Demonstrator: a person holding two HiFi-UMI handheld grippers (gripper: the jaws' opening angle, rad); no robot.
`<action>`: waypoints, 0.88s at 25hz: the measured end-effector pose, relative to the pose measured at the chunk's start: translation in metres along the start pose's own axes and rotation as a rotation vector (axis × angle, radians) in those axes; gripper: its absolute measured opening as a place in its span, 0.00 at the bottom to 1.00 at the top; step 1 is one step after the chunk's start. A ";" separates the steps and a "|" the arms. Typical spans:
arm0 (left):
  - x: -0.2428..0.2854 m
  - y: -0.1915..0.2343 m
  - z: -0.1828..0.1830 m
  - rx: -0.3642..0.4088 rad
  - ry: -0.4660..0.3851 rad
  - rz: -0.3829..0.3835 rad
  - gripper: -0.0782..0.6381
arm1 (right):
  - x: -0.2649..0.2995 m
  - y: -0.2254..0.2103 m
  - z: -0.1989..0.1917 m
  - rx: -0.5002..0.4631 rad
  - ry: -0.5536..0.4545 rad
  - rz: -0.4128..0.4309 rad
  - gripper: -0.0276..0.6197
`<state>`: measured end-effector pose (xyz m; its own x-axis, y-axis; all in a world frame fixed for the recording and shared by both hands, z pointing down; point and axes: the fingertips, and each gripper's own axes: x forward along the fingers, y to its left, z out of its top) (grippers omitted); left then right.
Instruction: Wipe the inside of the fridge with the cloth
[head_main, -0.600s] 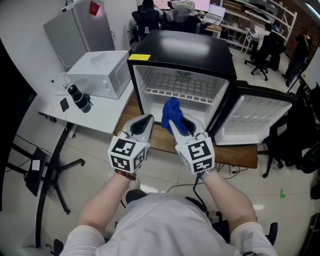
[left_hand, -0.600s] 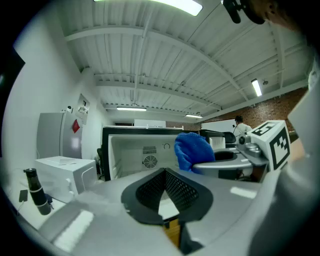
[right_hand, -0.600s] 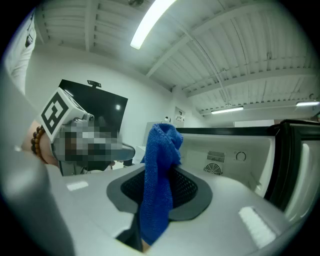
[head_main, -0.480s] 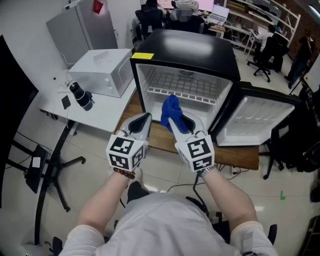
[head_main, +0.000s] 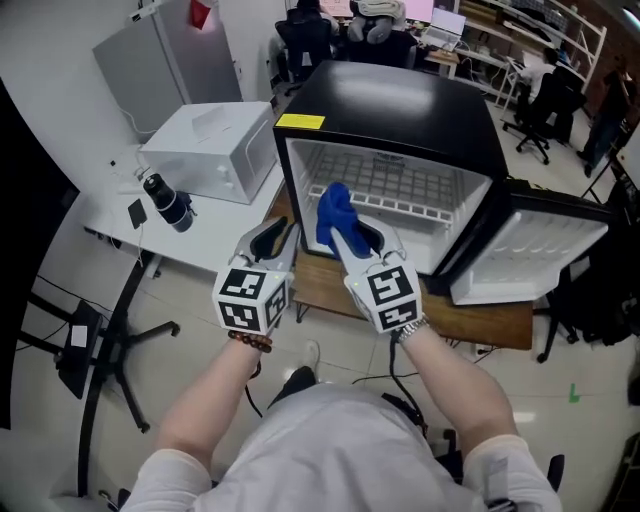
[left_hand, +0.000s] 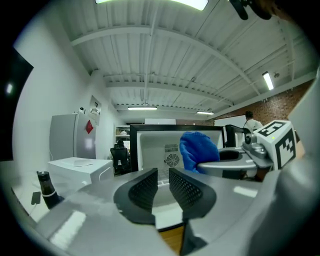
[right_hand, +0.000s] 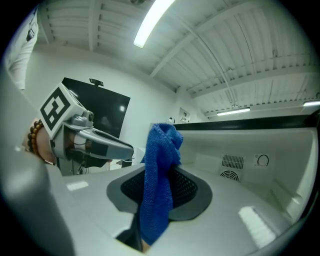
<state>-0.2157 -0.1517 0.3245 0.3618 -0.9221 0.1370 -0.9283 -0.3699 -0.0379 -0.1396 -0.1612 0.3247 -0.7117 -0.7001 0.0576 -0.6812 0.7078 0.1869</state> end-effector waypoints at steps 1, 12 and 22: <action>0.006 0.007 0.001 -0.003 0.000 0.003 0.20 | 0.009 -0.002 0.000 -0.001 -0.001 -0.002 0.20; 0.058 0.061 -0.003 -0.002 0.029 -0.008 0.22 | 0.097 -0.022 -0.017 0.005 0.022 0.005 0.20; 0.083 0.080 -0.014 0.008 0.059 -0.031 0.23 | 0.146 -0.031 -0.035 0.008 0.041 0.001 0.20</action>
<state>-0.2610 -0.2564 0.3466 0.3844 -0.9021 0.1962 -0.9160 -0.3991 -0.0406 -0.2164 -0.2891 0.3611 -0.7052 -0.7023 0.0975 -0.6818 0.7094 0.1789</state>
